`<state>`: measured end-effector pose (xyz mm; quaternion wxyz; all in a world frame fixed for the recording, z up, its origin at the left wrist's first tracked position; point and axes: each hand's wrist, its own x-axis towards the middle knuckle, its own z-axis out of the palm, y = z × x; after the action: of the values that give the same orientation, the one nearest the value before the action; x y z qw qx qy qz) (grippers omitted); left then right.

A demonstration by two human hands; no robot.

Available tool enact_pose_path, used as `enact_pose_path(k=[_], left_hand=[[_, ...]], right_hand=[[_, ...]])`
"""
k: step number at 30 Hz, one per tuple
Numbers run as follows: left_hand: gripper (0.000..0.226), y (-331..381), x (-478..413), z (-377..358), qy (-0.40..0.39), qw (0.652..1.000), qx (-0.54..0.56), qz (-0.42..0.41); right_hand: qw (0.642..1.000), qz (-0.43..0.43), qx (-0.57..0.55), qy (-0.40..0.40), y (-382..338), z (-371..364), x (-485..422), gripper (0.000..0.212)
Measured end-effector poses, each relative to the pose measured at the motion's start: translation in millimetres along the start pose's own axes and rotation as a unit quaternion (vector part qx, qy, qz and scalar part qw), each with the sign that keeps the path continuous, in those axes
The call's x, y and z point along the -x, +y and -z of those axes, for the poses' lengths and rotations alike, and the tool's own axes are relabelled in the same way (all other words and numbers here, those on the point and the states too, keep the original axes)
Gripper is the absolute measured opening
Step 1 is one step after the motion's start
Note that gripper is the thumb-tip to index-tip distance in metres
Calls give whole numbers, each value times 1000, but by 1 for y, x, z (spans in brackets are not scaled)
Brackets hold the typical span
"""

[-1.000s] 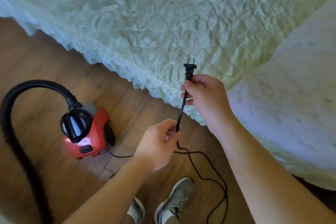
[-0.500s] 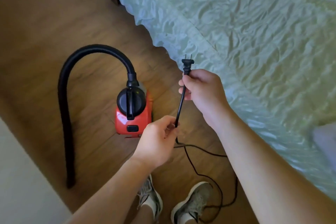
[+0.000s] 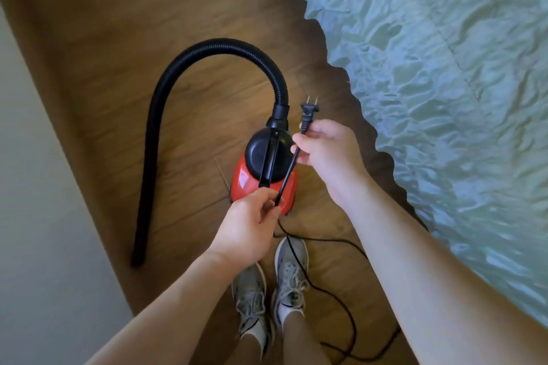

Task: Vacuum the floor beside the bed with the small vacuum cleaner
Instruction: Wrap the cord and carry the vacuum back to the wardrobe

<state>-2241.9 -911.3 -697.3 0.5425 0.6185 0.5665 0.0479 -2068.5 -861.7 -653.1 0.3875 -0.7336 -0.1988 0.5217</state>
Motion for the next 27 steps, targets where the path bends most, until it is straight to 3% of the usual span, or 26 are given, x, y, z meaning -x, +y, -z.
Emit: enact_pose_path(k=[12, 27], left_hand=[[19, -67, -63, -23, 18, 996, 49, 70], [16, -116, -110, -38, 4, 985, 83, 152]], right_hand=[[997, -21, 63, -48, 65, -43, -90, 16], [991, -37, 128, 10, 127, -66, -146, 22]])
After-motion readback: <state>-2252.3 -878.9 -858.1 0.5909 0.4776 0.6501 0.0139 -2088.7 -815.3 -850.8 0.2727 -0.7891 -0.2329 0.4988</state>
